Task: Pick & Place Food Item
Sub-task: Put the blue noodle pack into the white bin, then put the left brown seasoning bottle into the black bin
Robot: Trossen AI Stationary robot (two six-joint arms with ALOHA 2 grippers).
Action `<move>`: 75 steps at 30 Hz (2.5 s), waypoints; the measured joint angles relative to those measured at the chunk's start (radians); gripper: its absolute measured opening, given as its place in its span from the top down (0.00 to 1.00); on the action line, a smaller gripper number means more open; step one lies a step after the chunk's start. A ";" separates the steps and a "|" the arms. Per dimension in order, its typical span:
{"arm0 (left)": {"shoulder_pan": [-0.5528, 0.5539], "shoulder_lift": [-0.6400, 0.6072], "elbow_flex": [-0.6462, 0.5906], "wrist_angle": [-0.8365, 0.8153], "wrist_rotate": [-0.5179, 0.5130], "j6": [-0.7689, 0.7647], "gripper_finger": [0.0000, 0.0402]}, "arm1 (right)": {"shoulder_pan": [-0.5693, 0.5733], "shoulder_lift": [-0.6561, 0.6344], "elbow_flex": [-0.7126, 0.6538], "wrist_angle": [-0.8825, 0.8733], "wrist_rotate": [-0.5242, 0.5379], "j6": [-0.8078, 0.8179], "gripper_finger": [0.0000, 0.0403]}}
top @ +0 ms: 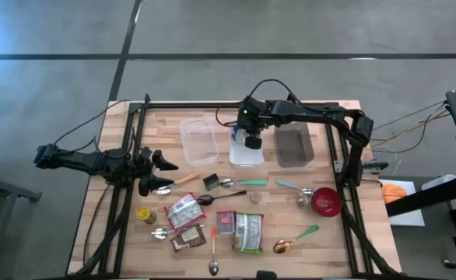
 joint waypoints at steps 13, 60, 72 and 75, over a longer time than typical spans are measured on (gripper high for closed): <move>0.000 0.000 0.000 0.000 0.000 0.000 0.10 | -0.053 0.000 -0.045 0.080 -0.001 0.001 0.98; 0.000 0.000 0.000 -0.002 0.000 0.000 0.10 | -0.069 0.028 -0.037 0.020 0.014 0.085 0.59; 0.000 0.000 0.000 -0.002 0.000 0.001 0.10 | -0.069 -0.015 -0.037 0.016 0.123 0.090 0.58; 0.000 0.000 0.000 -0.002 0.000 0.001 0.10 | -0.069 -0.015 -0.037 0.016 0.140 0.089 0.58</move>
